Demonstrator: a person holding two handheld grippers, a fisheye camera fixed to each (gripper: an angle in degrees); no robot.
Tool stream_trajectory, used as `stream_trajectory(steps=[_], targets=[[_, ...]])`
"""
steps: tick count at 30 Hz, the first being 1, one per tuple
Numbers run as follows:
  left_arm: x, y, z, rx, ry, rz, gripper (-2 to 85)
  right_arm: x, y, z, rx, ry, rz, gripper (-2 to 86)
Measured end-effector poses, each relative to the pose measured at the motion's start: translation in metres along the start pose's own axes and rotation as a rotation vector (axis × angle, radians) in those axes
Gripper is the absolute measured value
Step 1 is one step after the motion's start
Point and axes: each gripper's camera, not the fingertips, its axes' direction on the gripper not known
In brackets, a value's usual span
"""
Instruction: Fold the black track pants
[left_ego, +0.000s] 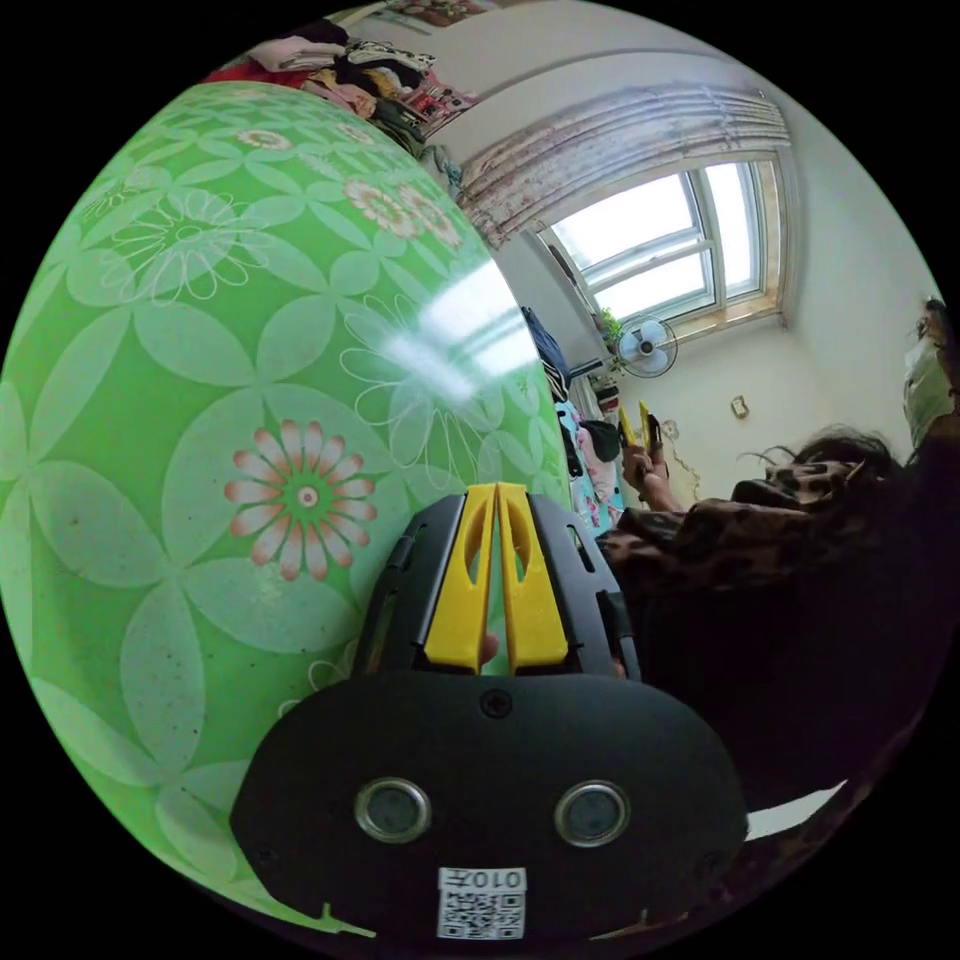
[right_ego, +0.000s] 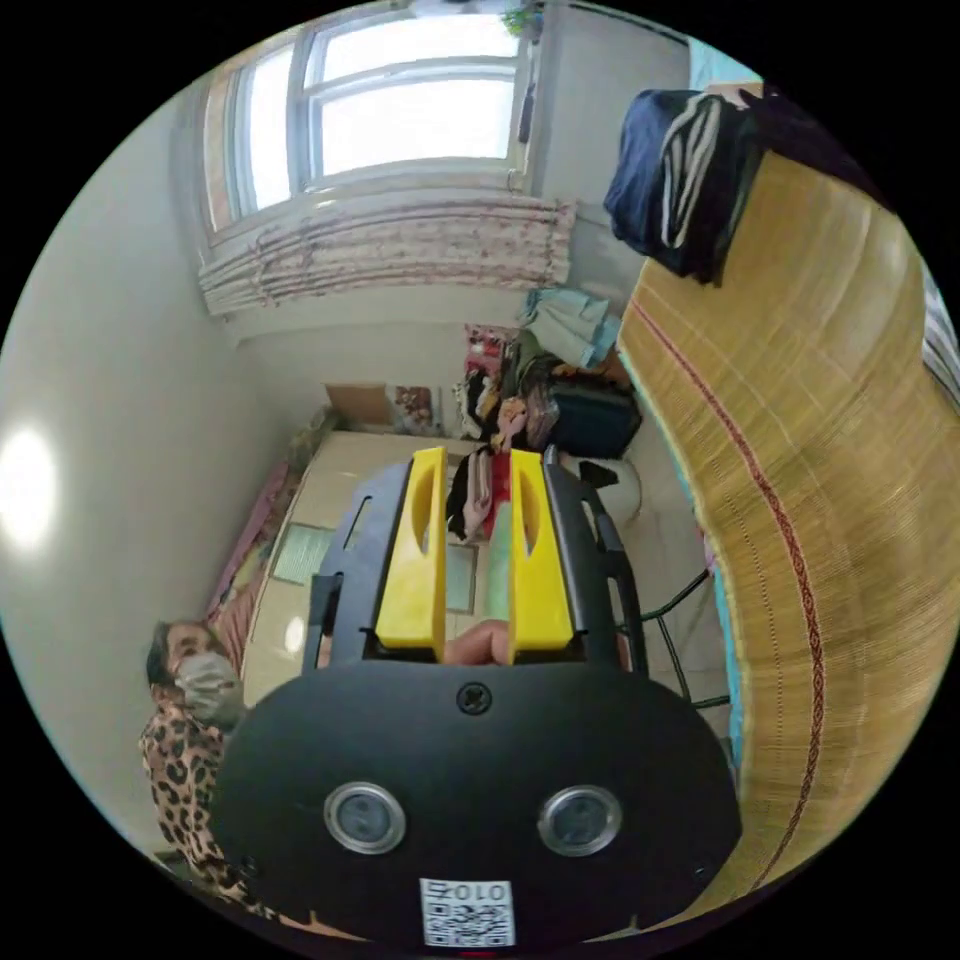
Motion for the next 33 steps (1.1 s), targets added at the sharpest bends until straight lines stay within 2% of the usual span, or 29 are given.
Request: stream_trajectory(steps=[5,8,11,13,14,16,18,20,25,33], targets=[[0.001,0.016,-0.008,-0.015,0.062,-0.041,-0.2,0.007,-0.088,0.022,0.022,0.047,0.024,10.4],[0.015,0.032,-0.024,0.022,-0.021,-0.003,-0.2,0.016,-0.139,0.046,-0.055,0.145,-0.005,11.5],[0.028,0.058,-0.045,0.155,-0.043,0.038,-0.1,0.043,-0.189,0.067,-0.100,0.164,0.004,12.9],[0.050,0.092,-0.073,0.368,-0.158,0.033,-0.1,0.063,-0.222,0.078,-0.117,0.112,0.040,13.8],[0.058,0.103,-0.080,0.429,-0.174,0.032,-0.1,0.075,-0.246,0.083,-0.123,0.082,0.062,14.1],[0.090,0.149,-0.097,0.691,-0.163,0.025,-0.1,0.088,-0.281,0.089,-0.127,0.091,0.110,14.5],[0.109,0.172,-0.094,0.773,-0.144,-0.018,-0.1,0.091,-0.325,0.093,-0.105,0.129,0.122,14.7],[0.127,0.181,-0.084,0.744,-0.187,-0.081,-0.1,0.091,-0.356,0.097,-0.092,0.140,0.114,14.8],[0.191,0.176,-0.047,0.646,-0.384,-0.081,-0.1,0.091,-0.405,0.118,-0.053,0.107,0.176,14.8],[0.212,0.158,-0.001,0.566,-0.363,-0.101,-0.1,0.081,-0.461,0.156,-0.071,0.130,0.189,14.5]])
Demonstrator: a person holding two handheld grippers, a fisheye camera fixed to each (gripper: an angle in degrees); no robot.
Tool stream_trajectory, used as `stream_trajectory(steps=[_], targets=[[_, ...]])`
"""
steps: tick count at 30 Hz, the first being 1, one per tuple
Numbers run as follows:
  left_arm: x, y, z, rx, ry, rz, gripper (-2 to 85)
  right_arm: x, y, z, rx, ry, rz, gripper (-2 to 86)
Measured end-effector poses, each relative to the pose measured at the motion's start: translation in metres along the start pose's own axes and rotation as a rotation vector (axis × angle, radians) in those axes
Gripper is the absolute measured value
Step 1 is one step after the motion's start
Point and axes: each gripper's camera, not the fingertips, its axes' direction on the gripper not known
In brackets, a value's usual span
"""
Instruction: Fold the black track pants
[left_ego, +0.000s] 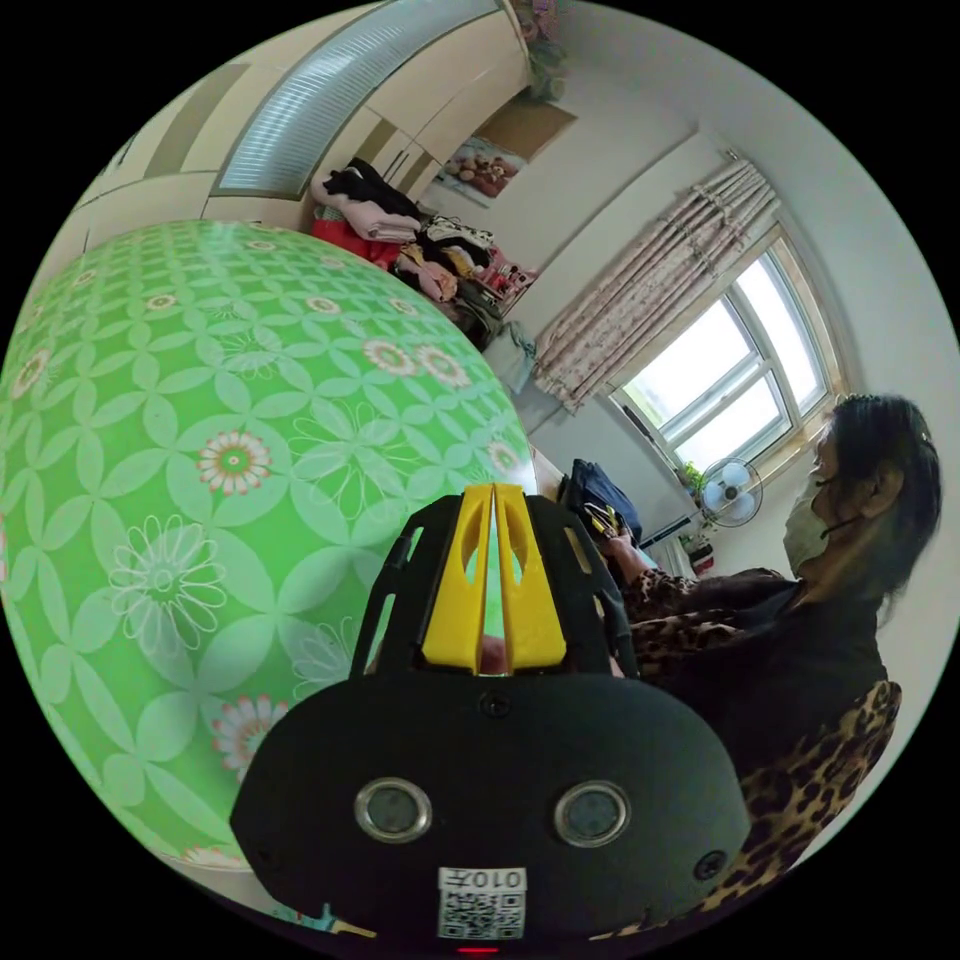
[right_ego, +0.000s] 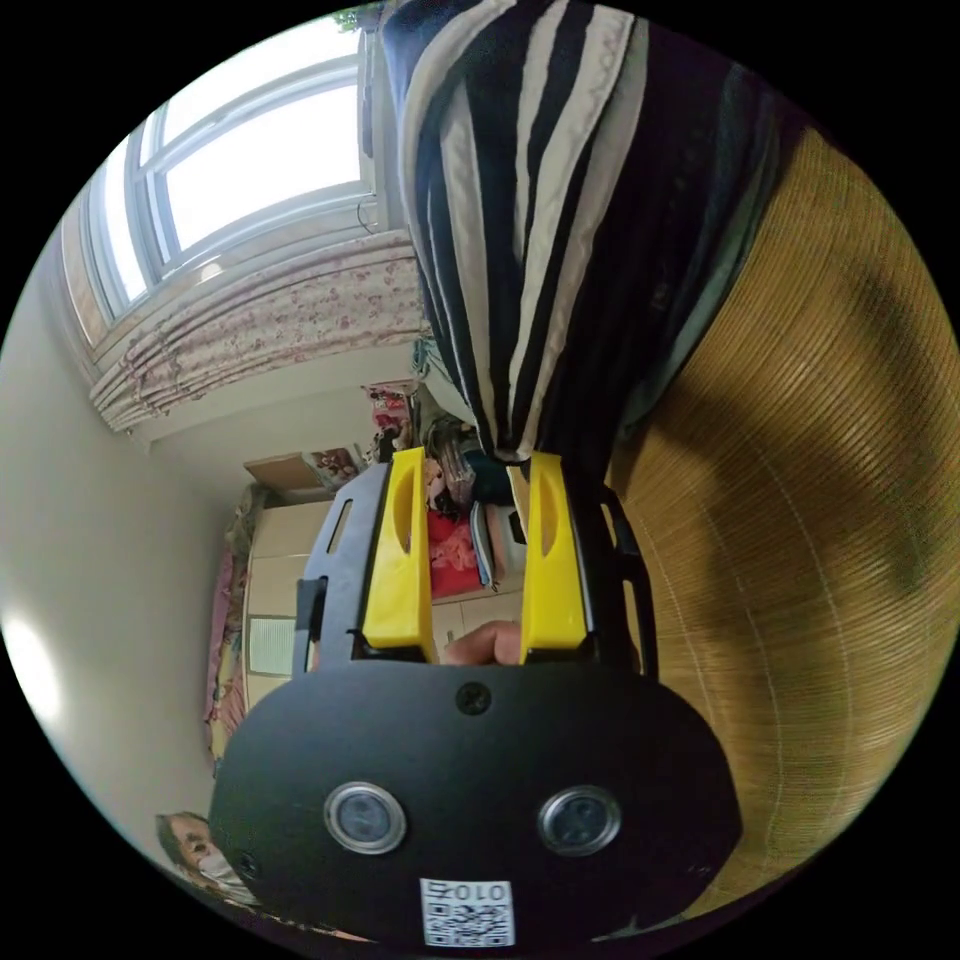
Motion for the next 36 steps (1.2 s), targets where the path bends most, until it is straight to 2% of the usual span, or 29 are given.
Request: stream_trajectory(steps=[10,16,20,23,30,31,34,36], targets=[[0.005,0.020,0.004,0.021,0.033,-0.088,-0.1,-0.021,-0.024,0.011,0.015,0.012,-0.016,11.8],[0.001,0.035,0.017,0.008,0.070,-0.130,-0.1,-0.021,-0.031,0.017,0.007,0.009,0.052,5.8],[0.005,0.041,0.028,-0.010,0.121,-0.119,-0.1,-0.045,-0.026,0.014,-0.016,0.078,-0.036,4.1],[0.010,0.045,0.038,-0.032,0.164,-0.092,-0.1,-0.054,-0.018,0.005,-0.027,-0.021,-0.079,3.5],[0.040,0.056,0.079,-0.144,0.346,0.025,-0.1,-0.090,-0.009,-0.013,-0.043,-0.030,-0.208,4.2],[0.046,0.059,0.087,-0.169,0.351,0.053,-0.1,-0.090,-0.011,-0.012,-0.050,-0.002,-0.200,4.4],[0.052,0.067,0.101,-0.216,0.324,0.068,-0.1,-0.064,-0.016,0.001,-0.088,0.082,0.070,5.4],[0.051,0.072,0.104,-0.216,0.327,0.051,-0.1,-0.053,-0.008,0.005,-0.071,0.026,0.065,6.0]])
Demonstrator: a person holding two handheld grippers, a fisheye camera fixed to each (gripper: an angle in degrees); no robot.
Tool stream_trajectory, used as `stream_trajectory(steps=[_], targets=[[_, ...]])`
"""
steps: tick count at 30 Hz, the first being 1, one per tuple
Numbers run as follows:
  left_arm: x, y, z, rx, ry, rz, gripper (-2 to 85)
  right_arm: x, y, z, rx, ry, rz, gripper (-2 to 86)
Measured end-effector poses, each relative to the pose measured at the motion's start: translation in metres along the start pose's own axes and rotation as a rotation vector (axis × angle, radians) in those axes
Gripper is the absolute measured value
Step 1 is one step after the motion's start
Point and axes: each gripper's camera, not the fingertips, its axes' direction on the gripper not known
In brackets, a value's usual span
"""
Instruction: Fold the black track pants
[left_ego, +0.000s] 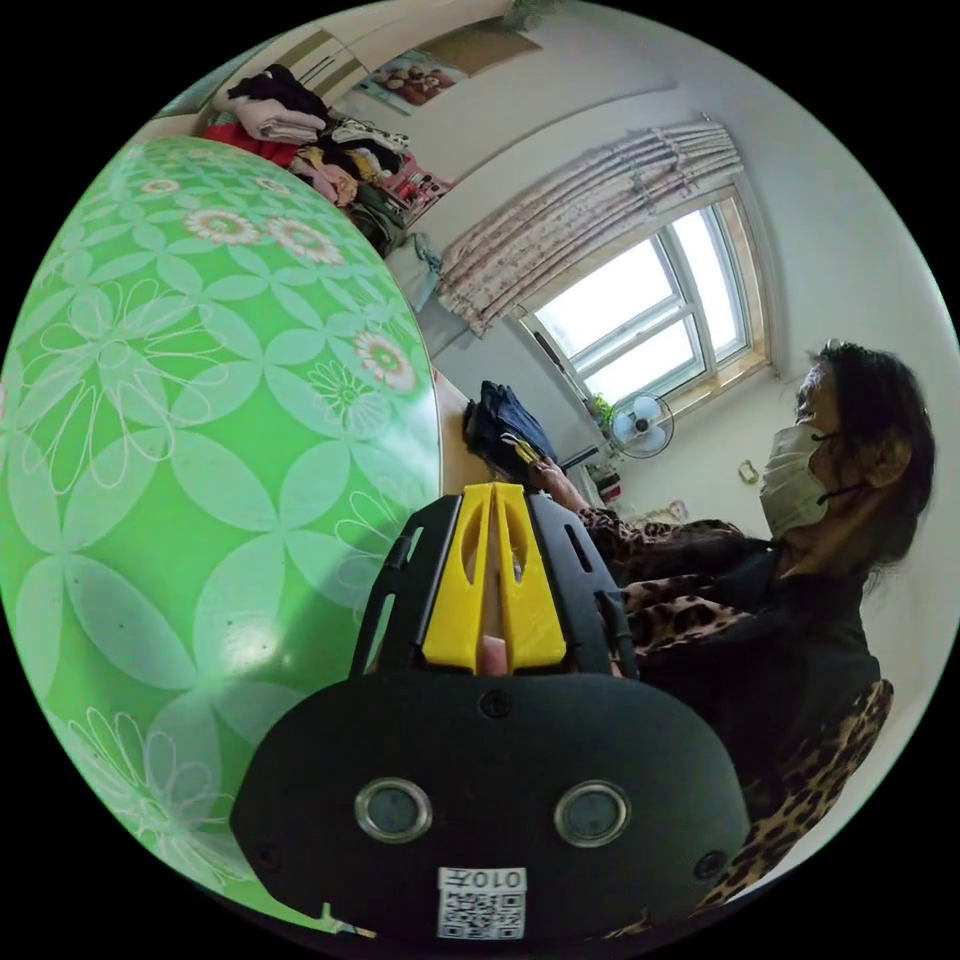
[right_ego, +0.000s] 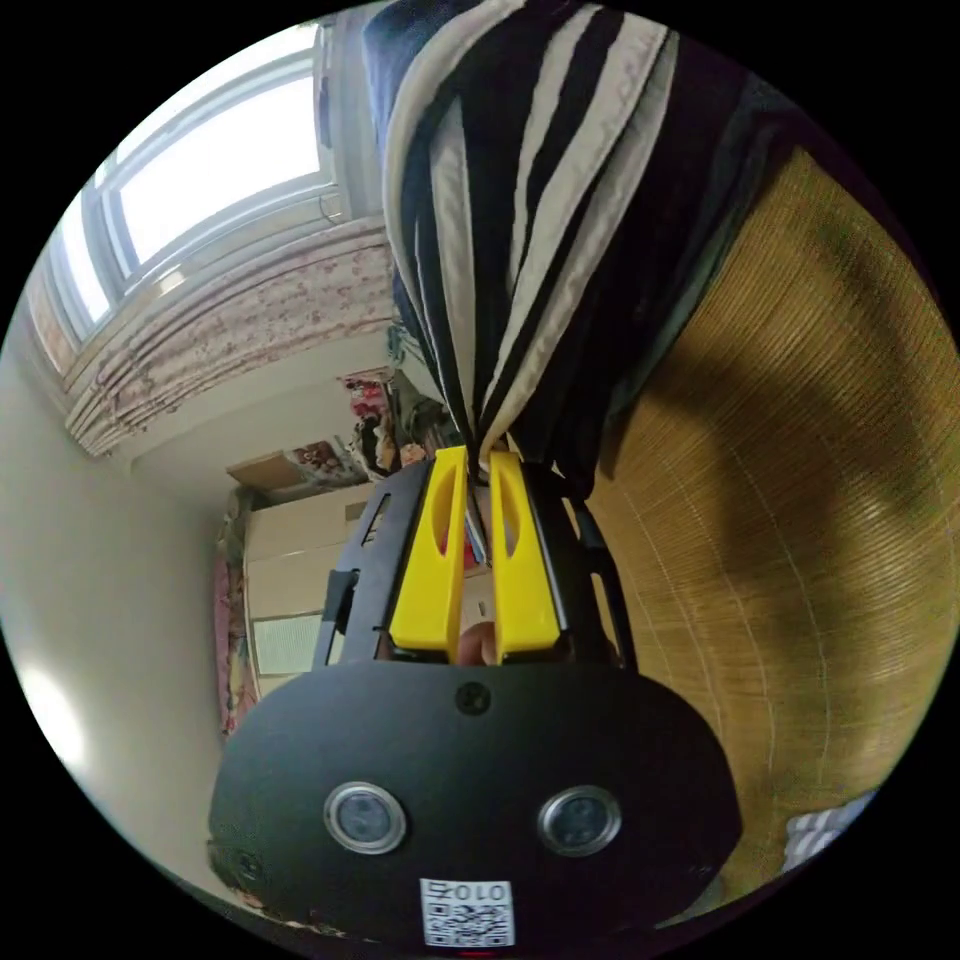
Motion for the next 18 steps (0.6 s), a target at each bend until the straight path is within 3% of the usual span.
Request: stream_trajectory(steps=[6,9,11,14,18], targets=[[-0.005,0.018,-0.009,0.069,0.024,-0.030,0.0,0.003,0.012,0.003,-0.040,-0.093,-0.114,8.9],[-0.010,0.023,-0.008,0.101,0.027,-0.065,0.0,-0.018,0.020,-0.003,-0.014,0.110,-0.204,10.4],[-0.012,0.024,-0.006,0.113,0.022,-0.071,0.0,-0.019,0.018,-0.005,0.036,0.190,-0.178,11.3],[-0.015,0.024,0.000,0.113,0.010,-0.081,0.0,-0.010,0.008,0.016,-0.091,0.140,-0.097,12.3],[-0.018,0.025,0.016,0.126,0.084,-0.085,0.0,-0.003,0.009,0.041,-0.081,0.133,-0.039,12.1]])
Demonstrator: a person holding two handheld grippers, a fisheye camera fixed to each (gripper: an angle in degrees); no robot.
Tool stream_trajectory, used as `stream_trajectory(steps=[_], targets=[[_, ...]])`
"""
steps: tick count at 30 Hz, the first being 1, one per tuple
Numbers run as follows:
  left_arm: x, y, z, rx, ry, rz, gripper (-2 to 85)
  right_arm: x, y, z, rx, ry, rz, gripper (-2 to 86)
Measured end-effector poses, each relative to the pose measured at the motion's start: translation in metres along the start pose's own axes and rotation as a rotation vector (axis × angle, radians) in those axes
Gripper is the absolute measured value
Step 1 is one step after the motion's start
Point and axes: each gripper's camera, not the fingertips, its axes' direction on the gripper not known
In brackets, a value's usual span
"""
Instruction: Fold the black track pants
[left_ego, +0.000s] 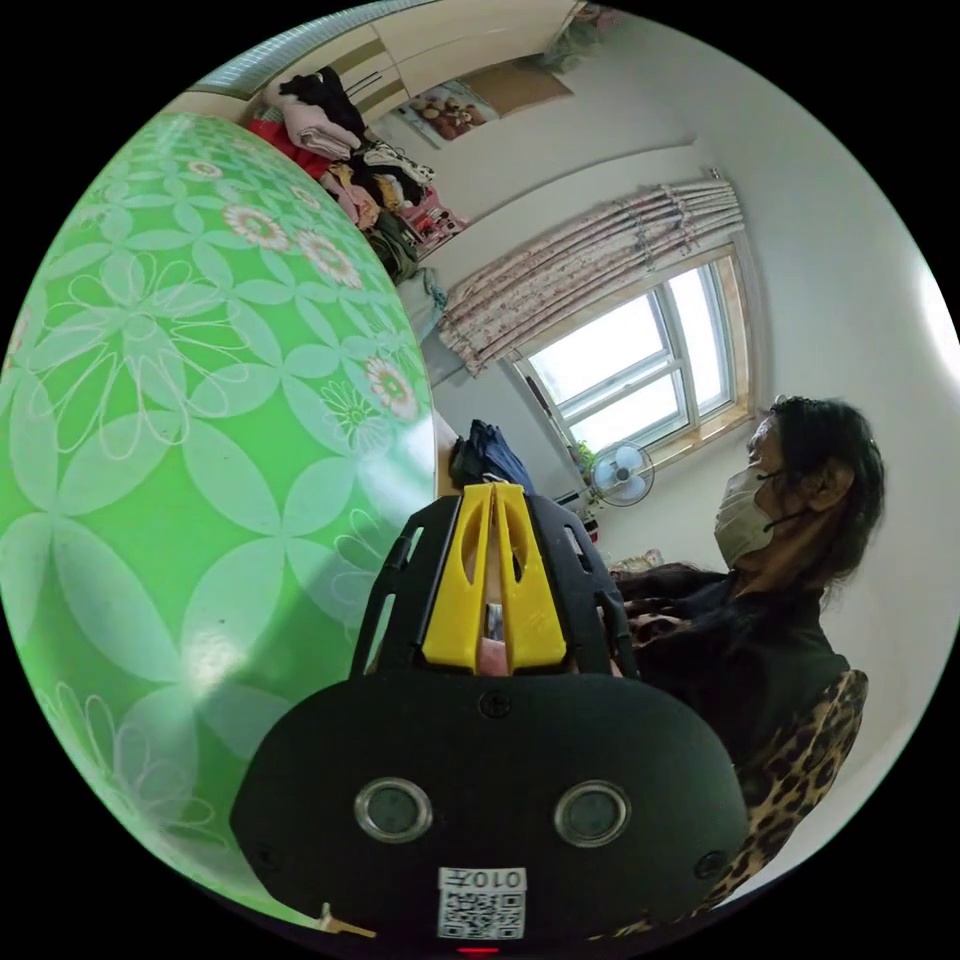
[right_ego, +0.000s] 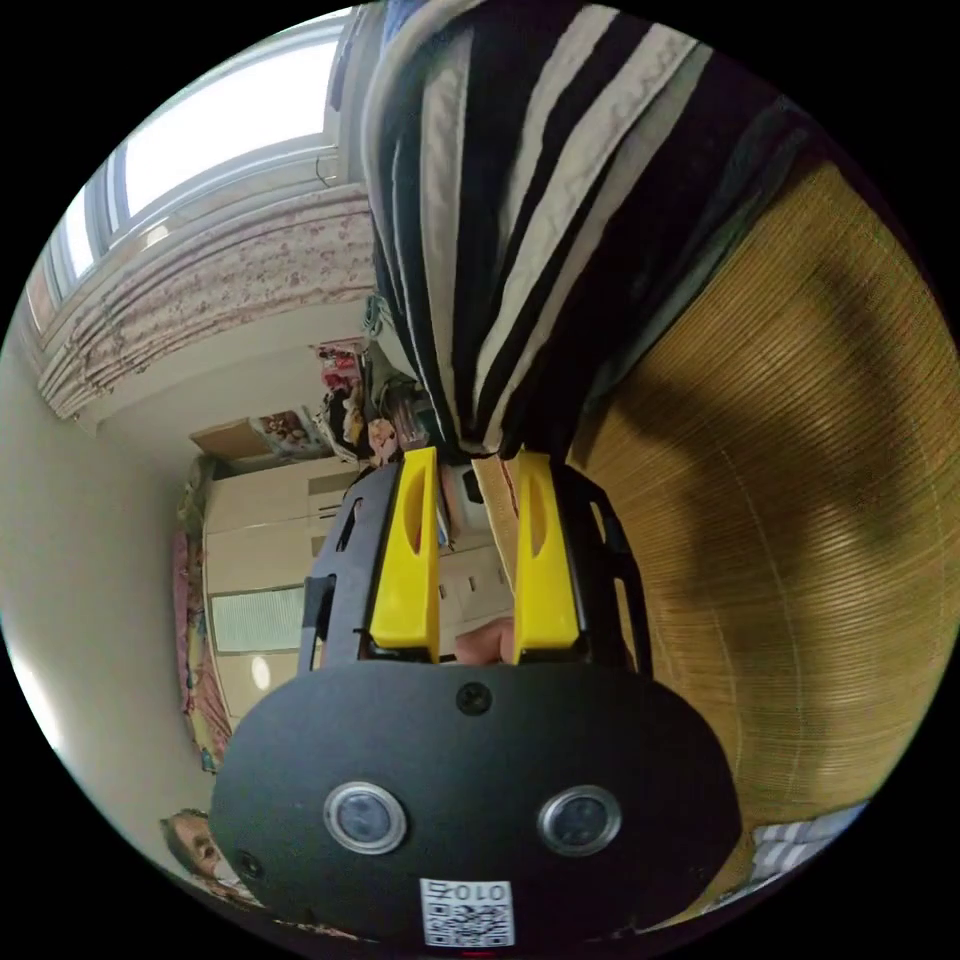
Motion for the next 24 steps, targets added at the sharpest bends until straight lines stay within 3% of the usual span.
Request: stream_trajectory(steps=[12,16,20,24], targets=[[-0.015,0.005,0.040,-0.036,0.037,0.003,0.0,0.004,-0.001,0.025,0.082,-0.190,0.077,6.9],[-0.019,0.007,0.063,-0.053,0.046,0.029,0.0,-0.017,0.009,0.019,0.080,-0.087,-0.092,4.5],[-0.001,-0.003,0.111,-0.203,-0.183,0.114,0.0,-0.024,0.036,0.001,0.076,-0.200,-0.178,3.6],[0.002,-0.012,0.198,-0.255,0.117,0.179,-0.1,-0.021,0.089,-0.006,-0.054,-0.231,-0.255,3.5]])
